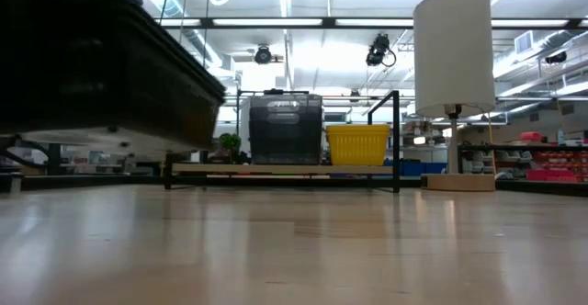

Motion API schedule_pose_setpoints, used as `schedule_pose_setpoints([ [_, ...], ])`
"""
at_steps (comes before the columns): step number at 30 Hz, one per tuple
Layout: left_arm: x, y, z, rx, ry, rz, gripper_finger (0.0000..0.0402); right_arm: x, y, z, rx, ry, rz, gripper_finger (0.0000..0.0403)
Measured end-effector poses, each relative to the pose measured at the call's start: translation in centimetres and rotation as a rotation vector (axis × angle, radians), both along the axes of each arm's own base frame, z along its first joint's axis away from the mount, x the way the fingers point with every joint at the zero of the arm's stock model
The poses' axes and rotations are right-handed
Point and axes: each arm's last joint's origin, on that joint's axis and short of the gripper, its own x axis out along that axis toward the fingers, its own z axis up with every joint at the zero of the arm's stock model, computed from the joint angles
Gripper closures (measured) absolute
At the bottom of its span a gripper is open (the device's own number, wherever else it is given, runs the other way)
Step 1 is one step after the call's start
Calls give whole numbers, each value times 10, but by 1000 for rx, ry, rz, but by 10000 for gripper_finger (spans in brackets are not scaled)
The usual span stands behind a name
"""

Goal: Stack baskets on shelf by color
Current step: Put the stacked black bins on the shelf

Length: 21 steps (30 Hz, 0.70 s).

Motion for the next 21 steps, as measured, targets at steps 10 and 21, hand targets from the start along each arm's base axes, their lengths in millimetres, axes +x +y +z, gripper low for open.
schedule_pose_setpoints([
  [10,-10,77,1,61,-59,30,391,0,0,0,4,-1,0,394],
  [21,1,145,-6,132,-47,32,391,1,0,1,-16,-2,2,394],
])
